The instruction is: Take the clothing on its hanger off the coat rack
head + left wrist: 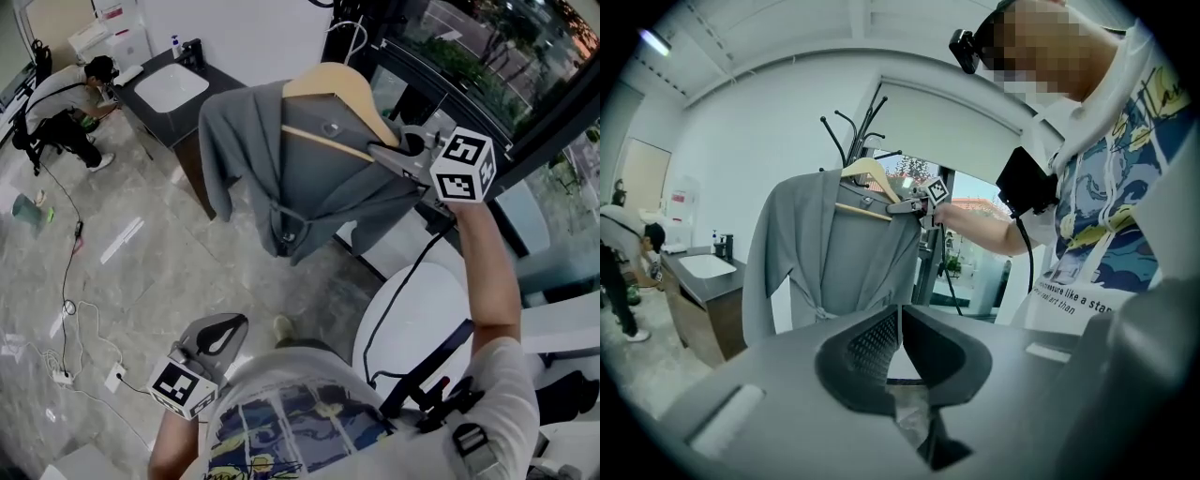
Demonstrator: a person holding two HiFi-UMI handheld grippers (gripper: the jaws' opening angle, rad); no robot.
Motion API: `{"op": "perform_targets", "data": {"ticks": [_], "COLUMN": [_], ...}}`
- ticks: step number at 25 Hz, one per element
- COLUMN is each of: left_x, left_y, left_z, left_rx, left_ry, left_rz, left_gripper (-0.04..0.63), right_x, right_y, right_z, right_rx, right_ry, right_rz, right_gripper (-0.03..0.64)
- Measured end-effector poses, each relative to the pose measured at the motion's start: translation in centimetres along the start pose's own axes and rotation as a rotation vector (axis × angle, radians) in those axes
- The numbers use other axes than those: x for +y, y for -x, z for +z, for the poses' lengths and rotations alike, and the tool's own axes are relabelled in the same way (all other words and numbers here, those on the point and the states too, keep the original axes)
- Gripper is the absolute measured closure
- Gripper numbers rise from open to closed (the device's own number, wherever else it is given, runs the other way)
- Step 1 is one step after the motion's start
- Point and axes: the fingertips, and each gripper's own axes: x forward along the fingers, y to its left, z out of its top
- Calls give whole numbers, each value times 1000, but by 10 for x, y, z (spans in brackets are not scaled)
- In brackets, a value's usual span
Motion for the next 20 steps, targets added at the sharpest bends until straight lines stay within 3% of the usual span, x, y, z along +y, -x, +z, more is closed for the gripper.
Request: {"op": "perform_targets", "data": {"ticks": [20], "left_x": [-66], "left_y": [97], "left_z": [-39], "left_rx": [0], "left_ry": [-32], "left_rz": [-74], "left_gripper": [578], "right_x": [212], "right_y": [31], "right_z": [9], "right_rx": [-36], "right_ry": [25], "right_rz": [35], "right_gripper": [624]}}
